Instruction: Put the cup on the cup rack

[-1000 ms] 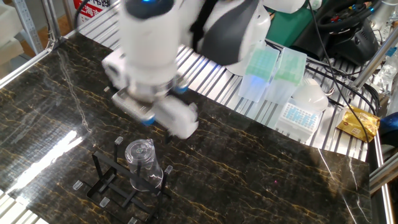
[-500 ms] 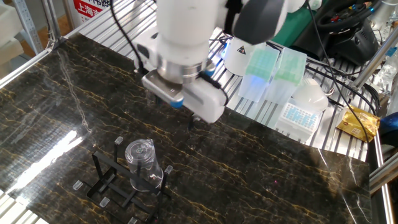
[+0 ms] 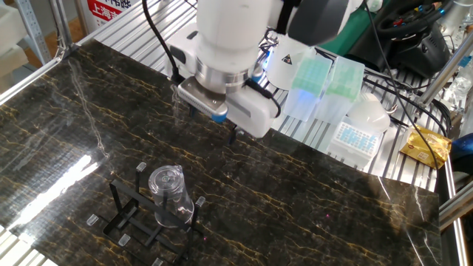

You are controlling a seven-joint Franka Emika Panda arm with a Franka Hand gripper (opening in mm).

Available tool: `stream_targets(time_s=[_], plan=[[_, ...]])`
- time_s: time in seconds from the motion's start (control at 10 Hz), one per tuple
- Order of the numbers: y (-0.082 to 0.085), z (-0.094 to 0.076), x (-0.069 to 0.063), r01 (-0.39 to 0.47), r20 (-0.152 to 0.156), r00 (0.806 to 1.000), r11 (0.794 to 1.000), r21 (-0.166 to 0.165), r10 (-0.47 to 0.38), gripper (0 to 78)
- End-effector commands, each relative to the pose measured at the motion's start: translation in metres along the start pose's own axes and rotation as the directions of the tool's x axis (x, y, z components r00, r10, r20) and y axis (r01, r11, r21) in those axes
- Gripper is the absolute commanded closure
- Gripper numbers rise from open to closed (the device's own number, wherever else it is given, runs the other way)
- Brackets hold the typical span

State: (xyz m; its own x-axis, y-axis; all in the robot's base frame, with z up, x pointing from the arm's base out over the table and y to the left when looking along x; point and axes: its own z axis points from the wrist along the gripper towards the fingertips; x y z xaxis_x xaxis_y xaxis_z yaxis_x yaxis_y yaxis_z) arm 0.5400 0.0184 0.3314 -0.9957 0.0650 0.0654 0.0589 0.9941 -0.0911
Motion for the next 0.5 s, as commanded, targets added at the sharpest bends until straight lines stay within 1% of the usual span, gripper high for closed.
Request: stream_targets(time_s=[0.1,0.3,0.4,0.5], plan=[[-0.0048,-0.0075,0.0045,0.016,-0.007,1.0,1.0,-0.004,-0.016,0.1],[-0.0088,-0.0125,0.0094,0.035,-0.005,0.999,0.999,-0.002,-0.035,0.1],[-0.0089,-0.0124,0.0095,0.037,-0.005,0.999,0.999,-0.003,-0.037,0.1],[-0.0091,-0.0088,0.0105,0.043,0.0,0.999,0.999,-0.003,-0.043,0.1]])
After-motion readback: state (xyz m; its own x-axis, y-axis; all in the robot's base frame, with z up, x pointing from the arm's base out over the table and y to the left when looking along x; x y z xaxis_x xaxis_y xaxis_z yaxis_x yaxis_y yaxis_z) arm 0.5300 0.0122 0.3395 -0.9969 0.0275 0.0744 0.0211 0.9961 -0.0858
